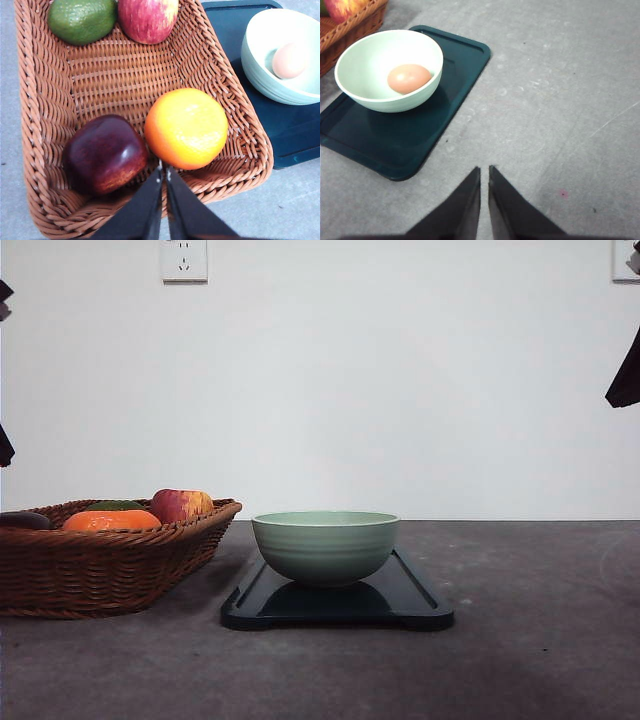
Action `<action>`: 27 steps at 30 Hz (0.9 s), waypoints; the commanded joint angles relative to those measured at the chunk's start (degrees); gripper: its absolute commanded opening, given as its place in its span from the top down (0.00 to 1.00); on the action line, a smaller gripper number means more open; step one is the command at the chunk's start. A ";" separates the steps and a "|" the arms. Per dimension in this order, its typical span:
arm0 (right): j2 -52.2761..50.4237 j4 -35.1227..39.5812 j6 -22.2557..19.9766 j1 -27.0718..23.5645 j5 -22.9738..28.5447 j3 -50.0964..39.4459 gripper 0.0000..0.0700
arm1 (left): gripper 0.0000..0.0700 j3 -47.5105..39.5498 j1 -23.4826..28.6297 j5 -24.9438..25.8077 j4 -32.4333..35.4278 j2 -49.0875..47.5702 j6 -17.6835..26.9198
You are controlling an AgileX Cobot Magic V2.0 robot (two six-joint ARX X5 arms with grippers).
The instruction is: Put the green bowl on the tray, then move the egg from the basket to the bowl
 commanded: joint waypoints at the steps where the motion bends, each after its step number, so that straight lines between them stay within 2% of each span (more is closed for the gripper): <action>1: 0.18 0.30 -0.22 0.31 0.02 0.13 0.98 | 1.00 0.50 -0.15 0.13 0.52 0.33 -0.02; 10: 0.16 0.30 -0.22 0.31 0.02 0.13 0.98 | 1.00 0.48 -0.09 0.13 0.62 0.23 0.24; 13: 0.16 0.31 -0.22 0.31 0.02 0.13 0.98 | 1.00 0.38 1.45 -0.01 -0.38 -1.68 5.77; 14: 0.16 0.34 -0.20 0.31 0.02 0.13 0.98 | 1.00 0.19 2.43 0.05 -1.22 -2.73 6.04; 20: 0.16 0.35 -0.20 0.31 0.02 0.13 0.98 | 1.00 -6.40 8.64 0.01 2.30 -13.82 4.16; 27: 0.16 0.35 -0.20 0.31 0.02 0.13 0.98 | 1.00 -19.01 12.21 -0.17 8.72 -31.71 4.27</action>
